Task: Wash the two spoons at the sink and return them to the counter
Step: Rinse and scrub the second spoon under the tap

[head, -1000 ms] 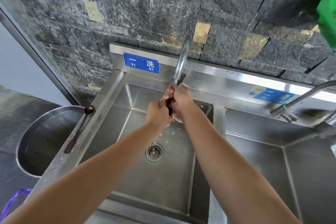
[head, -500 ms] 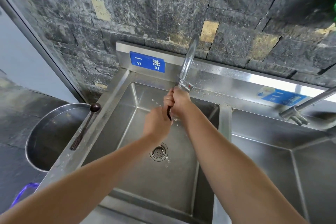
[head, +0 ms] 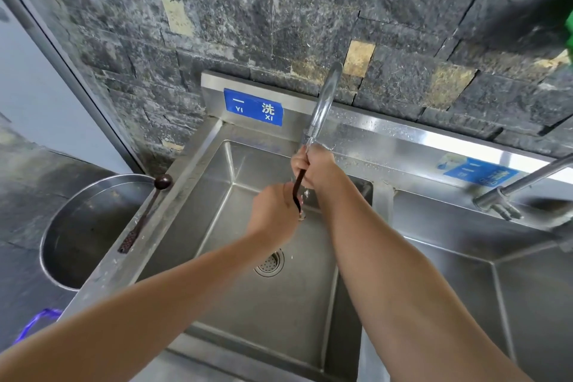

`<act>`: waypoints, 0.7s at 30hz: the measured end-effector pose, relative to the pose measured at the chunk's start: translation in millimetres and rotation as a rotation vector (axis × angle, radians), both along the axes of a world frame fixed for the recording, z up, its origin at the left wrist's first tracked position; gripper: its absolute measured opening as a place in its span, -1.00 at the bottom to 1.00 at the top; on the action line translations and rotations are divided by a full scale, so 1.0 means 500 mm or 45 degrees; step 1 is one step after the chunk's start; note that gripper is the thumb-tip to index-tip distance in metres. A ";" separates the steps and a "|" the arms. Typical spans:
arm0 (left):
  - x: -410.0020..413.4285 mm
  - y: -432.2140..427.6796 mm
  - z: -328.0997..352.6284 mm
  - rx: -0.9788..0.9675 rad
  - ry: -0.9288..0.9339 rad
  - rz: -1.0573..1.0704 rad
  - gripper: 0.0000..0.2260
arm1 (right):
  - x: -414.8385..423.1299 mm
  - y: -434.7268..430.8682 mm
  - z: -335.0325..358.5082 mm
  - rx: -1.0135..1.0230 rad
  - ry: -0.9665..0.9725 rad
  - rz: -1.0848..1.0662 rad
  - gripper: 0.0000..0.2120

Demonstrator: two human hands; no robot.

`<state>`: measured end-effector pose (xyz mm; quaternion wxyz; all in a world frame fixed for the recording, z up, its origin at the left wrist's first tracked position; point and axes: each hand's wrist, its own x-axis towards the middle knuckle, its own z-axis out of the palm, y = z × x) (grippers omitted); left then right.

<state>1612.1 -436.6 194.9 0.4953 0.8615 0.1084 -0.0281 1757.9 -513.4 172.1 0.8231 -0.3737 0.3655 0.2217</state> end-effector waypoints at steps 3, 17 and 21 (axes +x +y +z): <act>0.016 0.019 0.018 0.024 0.016 -0.013 -0.67 | 0.000 -0.004 0.000 0.084 -0.056 -0.050 -0.71; 0.116 0.132 -0.040 -0.896 0.501 0.513 -0.83 | -0.046 -0.157 0.001 -0.140 -0.344 0.208 -0.81; 0.178 0.132 -0.051 -1.133 0.580 0.478 -0.80 | -0.060 -0.197 0.018 -0.249 -0.351 0.099 -0.82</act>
